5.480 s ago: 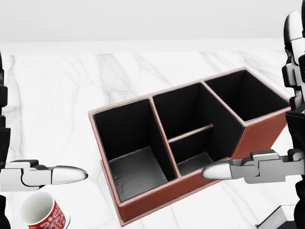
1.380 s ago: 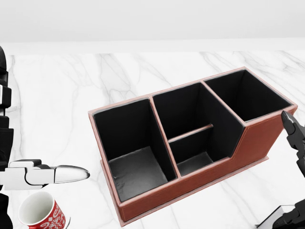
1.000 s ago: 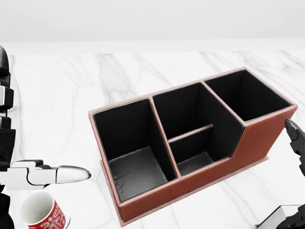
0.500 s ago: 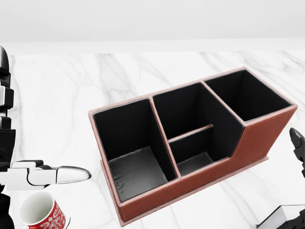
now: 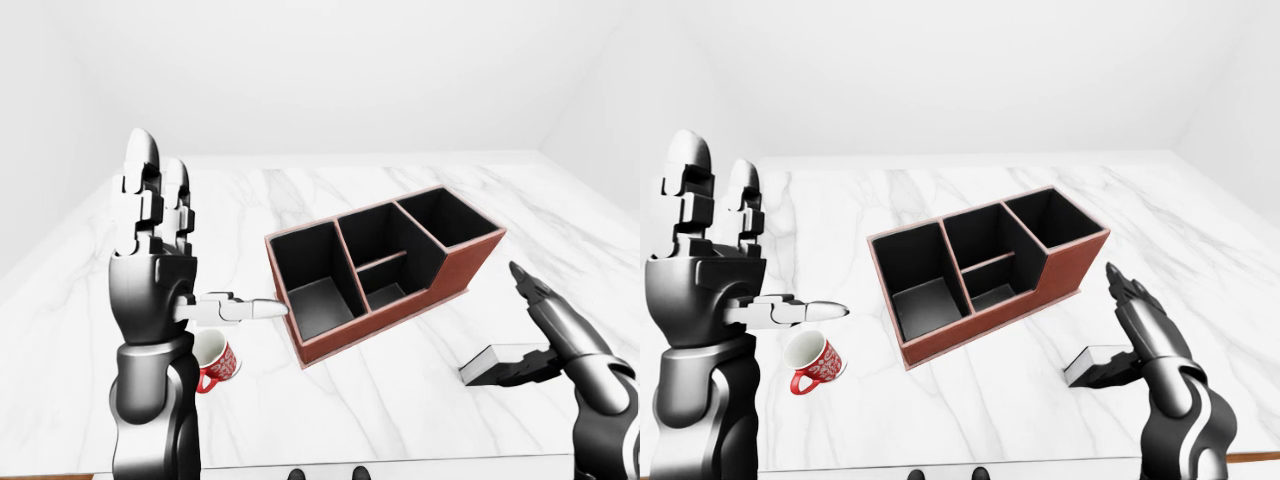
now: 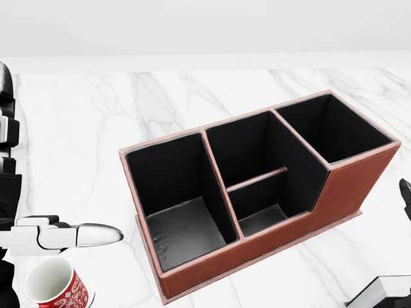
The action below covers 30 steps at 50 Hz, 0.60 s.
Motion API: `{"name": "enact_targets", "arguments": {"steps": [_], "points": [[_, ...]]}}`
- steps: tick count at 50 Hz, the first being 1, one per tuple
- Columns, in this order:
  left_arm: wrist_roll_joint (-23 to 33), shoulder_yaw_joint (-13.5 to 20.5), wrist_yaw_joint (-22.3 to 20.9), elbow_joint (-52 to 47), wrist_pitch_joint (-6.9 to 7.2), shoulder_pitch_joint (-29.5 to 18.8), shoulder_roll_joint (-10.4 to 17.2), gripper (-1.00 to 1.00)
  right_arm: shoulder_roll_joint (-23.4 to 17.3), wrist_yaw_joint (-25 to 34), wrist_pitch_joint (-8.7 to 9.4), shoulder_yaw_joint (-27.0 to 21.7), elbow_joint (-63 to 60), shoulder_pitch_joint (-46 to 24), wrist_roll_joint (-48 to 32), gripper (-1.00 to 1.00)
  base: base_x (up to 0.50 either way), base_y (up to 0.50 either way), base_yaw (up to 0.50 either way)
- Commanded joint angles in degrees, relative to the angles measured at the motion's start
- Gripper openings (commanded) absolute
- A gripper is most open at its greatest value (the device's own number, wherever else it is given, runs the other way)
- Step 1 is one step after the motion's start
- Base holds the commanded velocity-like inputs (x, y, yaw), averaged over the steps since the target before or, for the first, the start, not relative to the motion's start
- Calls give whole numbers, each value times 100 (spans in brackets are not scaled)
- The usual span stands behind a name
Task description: Pick up the book and place it in the back compartment of the caddy.
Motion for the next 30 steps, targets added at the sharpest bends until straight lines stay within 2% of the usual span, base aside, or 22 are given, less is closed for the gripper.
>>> {"name": "enact_targets", "arguments": {"steps": [1,30], "points": [[11,-11,-3,21,0,11,-4,100,-62,-40,0,-114,143,6,60,100,0,0,0],[47,-51,-18,32,0,58,-22,100,-196,-215,0,-273,550,9,207,100,0,0,0]]}}
